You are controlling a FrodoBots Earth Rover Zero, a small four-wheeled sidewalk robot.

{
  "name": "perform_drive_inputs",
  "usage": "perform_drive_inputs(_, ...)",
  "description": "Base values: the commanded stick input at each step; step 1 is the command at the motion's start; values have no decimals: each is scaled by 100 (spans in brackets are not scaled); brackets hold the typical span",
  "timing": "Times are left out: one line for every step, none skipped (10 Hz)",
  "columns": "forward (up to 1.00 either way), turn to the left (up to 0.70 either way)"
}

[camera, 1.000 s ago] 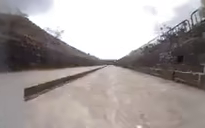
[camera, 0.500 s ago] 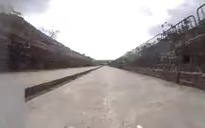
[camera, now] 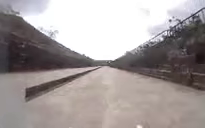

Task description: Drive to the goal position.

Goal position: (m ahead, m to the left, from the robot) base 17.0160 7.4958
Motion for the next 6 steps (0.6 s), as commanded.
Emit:
perform_drive_inputs(100,-27)
perform_drive_inputs(100,-27)
perform_drive_inputs(100,-27)
perform_drive_inputs(100,-27)
perform_drive_inputs(100,0)
perform_drive_inputs(100,0)
